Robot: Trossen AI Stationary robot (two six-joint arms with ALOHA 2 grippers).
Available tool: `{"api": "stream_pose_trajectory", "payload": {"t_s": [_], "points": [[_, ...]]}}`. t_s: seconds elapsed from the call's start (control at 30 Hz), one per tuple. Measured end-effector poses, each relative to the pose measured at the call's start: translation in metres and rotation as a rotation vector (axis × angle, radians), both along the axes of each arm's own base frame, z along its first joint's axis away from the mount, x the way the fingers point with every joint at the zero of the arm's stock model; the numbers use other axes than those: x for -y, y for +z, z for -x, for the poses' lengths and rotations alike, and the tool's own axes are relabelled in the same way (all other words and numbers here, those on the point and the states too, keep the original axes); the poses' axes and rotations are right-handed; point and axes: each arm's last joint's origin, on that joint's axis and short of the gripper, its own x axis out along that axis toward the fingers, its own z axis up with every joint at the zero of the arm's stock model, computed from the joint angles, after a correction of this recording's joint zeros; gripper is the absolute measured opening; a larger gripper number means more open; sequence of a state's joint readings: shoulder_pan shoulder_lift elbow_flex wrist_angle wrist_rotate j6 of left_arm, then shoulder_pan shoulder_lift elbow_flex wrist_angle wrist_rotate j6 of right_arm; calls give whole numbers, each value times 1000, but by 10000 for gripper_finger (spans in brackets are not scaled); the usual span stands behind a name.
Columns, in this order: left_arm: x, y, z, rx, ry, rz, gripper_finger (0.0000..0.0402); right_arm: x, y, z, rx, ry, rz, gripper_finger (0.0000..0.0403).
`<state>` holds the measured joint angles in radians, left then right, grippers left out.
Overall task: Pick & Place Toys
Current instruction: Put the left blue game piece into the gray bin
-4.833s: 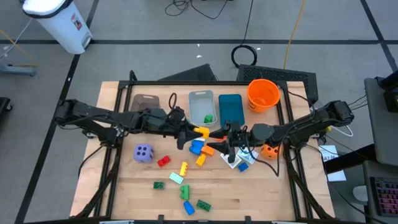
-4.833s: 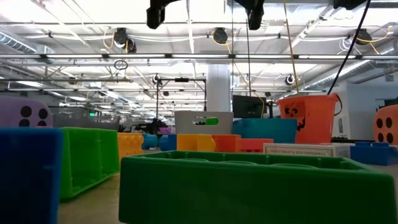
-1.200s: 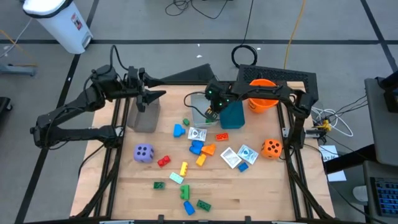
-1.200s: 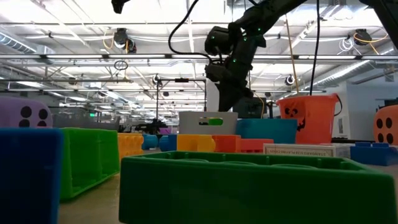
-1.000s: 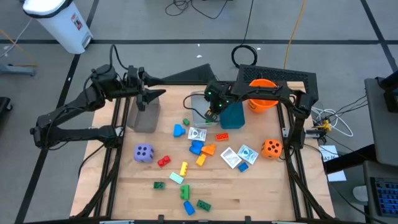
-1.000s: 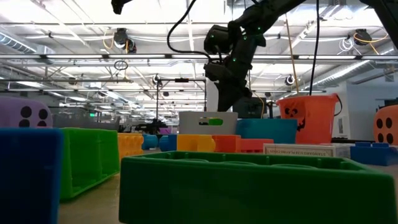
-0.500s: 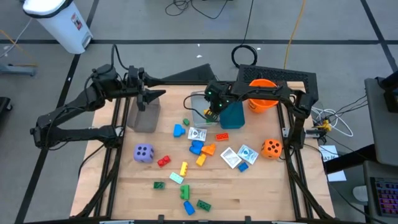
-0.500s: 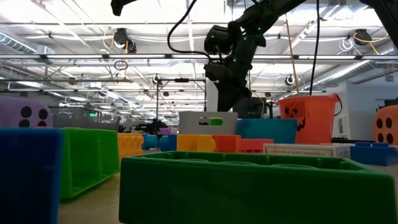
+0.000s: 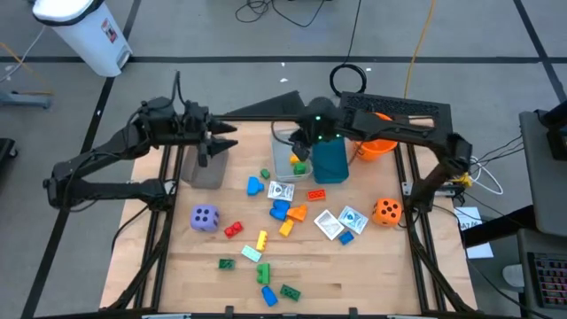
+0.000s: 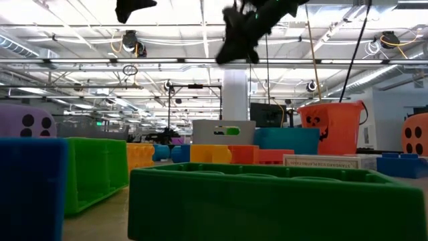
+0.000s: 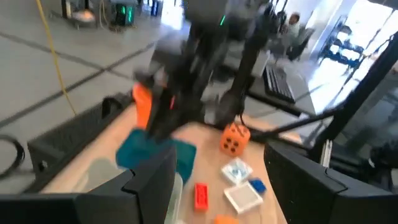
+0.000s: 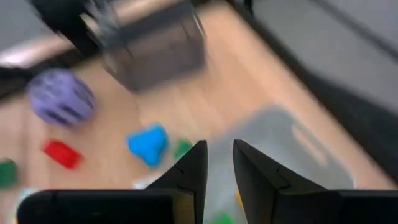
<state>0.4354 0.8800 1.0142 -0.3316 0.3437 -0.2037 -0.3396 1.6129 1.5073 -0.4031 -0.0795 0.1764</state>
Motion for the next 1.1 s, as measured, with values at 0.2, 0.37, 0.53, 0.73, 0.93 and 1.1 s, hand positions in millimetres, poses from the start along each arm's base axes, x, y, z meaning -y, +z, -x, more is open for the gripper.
{"api": "stream_pose_trajectory", "payload": {"t_s": [0.2, 0.37, 0.53, 0.73, 0.93, 1.1], "points": [[11, -18, -12, -155, 48, 64, 250, -26, 18, 8, 178, 76, 79, 73], [24, -34, -23, -291, 53, 197, 250, -55, 9, 21, 208, 123, 26, 73], [35, -55, -39, -439, 134, 420, 250, -87, -9, 37, 278, 174, -53, 73], [44, -82, -66, -554, 281, 540, 250, -116, -31, 56, 497, 228, -157, 73], [42, -116, -87, -713, 410, 618, 250, -132, -56, 72, 575, 233, -337, 73], [36, -141, -98, -834, 476, 638, 250, -144, -69, 78, 555, 259, -403, 73]]}}
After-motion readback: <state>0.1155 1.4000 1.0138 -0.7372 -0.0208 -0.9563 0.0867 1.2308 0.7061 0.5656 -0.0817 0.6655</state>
